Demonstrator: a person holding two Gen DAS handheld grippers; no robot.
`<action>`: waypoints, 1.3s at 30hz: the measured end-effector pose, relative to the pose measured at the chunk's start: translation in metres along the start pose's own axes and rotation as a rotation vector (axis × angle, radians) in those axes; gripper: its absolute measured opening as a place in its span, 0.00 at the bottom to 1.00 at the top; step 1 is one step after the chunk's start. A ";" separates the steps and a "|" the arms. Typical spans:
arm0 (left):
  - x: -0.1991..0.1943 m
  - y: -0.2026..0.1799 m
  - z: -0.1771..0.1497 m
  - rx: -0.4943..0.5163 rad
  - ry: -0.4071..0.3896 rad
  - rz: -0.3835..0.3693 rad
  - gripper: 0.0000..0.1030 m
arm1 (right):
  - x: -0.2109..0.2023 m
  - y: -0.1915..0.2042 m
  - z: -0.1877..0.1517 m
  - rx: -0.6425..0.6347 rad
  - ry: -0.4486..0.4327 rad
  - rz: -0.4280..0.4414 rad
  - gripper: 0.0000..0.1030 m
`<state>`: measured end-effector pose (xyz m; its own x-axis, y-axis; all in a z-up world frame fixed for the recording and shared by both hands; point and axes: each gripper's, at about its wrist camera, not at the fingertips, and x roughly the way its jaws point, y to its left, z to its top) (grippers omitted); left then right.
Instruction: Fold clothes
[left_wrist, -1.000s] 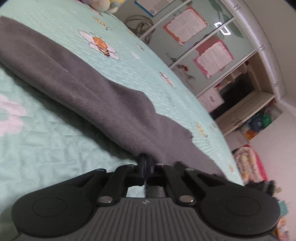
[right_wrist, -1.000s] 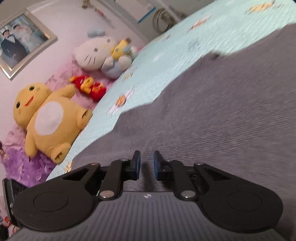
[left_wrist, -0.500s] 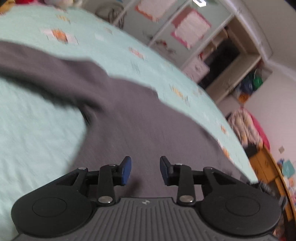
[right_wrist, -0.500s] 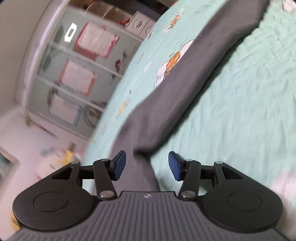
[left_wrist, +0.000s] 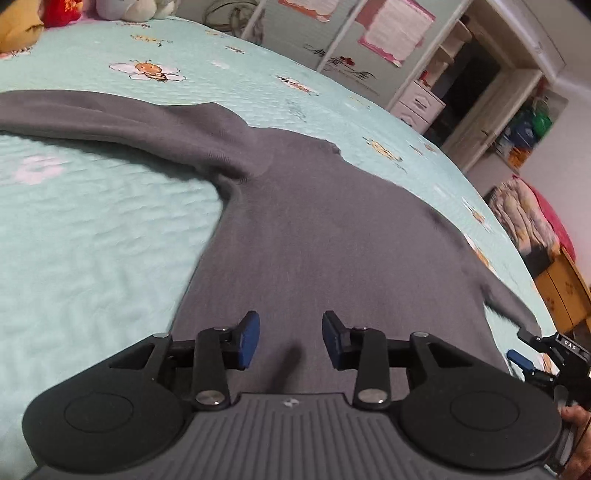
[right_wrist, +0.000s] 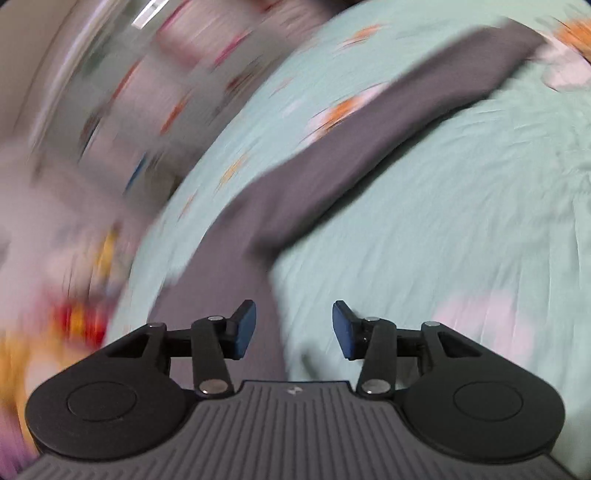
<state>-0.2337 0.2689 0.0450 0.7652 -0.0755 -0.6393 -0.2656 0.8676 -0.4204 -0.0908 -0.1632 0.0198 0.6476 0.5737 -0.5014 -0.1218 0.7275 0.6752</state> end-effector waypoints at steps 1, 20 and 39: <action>-0.010 -0.004 -0.008 0.028 0.007 -0.004 0.40 | -0.008 0.015 -0.013 -0.090 0.048 0.024 0.45; -0.074 -0.055 -0.118 0.447 0.151 -0.038 0.44 | -0.089 0.148 -0.202 -0.997 0.362 0.213 0.45; -0.063 -0.073 -0.118 0.531 0.203 -0.076 0.47 | -0.080 0.157 -0.209 -1.167 0.336 0.163 0.50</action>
<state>-0.3316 0.1527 0.0403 0.6291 -0.1942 -0.7527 0.1569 0.9801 -0.1217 -0.3188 -0.0165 0.0528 0.3565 0.6329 -0.6873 -0.8961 0.4398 -0.0597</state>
